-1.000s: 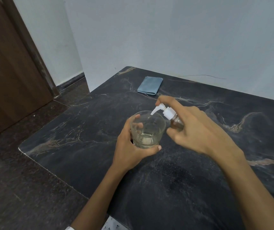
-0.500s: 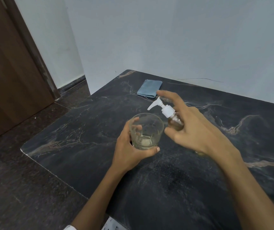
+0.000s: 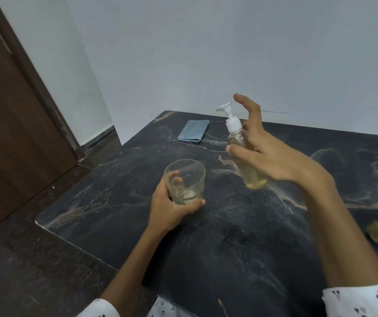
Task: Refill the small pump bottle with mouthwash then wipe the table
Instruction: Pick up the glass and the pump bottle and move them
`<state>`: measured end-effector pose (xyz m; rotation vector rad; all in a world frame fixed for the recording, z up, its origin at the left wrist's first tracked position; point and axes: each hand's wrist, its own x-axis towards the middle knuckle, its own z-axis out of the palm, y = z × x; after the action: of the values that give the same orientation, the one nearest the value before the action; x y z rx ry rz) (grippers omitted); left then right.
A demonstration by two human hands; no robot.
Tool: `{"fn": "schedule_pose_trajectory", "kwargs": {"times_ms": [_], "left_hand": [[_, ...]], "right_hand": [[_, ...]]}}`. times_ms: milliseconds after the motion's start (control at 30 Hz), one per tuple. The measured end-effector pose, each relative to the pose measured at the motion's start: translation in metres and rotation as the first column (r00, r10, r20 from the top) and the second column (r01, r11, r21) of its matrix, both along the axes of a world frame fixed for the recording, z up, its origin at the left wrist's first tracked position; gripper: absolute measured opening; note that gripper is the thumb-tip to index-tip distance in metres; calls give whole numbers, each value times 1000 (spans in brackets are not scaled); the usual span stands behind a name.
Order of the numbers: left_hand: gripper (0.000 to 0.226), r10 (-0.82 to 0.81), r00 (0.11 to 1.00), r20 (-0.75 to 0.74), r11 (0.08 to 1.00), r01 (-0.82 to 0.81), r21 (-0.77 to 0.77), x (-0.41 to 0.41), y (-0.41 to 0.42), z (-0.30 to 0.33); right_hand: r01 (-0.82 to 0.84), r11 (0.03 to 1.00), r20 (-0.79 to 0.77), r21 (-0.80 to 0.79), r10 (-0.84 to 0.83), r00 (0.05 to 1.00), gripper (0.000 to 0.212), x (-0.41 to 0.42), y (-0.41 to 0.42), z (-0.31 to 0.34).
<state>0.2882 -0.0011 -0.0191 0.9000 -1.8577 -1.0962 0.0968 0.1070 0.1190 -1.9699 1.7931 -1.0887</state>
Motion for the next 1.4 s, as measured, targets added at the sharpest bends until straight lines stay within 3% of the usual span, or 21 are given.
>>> {"fn": "schedule_pose_trajectory", "kwargs": {"times_ms": [267, 533, 667, 900, 1233, 1400], "left_hand": [[79, 29, 999, 29, 1000, -29, 5, -1, 5, 2], [81, 42, 999, 35, 999, -42, 0, -1, 6, 3], [86, 49, 998, 46, 999, -49, 4, -1, 5, 2], [83, 53, 998, 41, 999, -53, 2, -1, 2, -2], [85, 40, 999, 37, 999, -41, 24, -1, 0, -2], [74, 79, 997, 15, 992, -80, 95, -4, -7, -5]], "right_hand": [[-76, 974, 80, 215, 60, 995, 87, -8, 23, 17], [-53, 960, -21, 274, 61, 998, 98, -6, 31, 23], [-39, 946, -40, 322, 54, 998, 86, -10, 34, 23], [-35, 911, -94, 412, 81, 992, 42, -11, 26, 16], [16, 902, -78, 432, 20, 997, 36, -24, 17, 1], [98, 943, -72, 319, -79, 994, 33, -30, 18, 4]]}}
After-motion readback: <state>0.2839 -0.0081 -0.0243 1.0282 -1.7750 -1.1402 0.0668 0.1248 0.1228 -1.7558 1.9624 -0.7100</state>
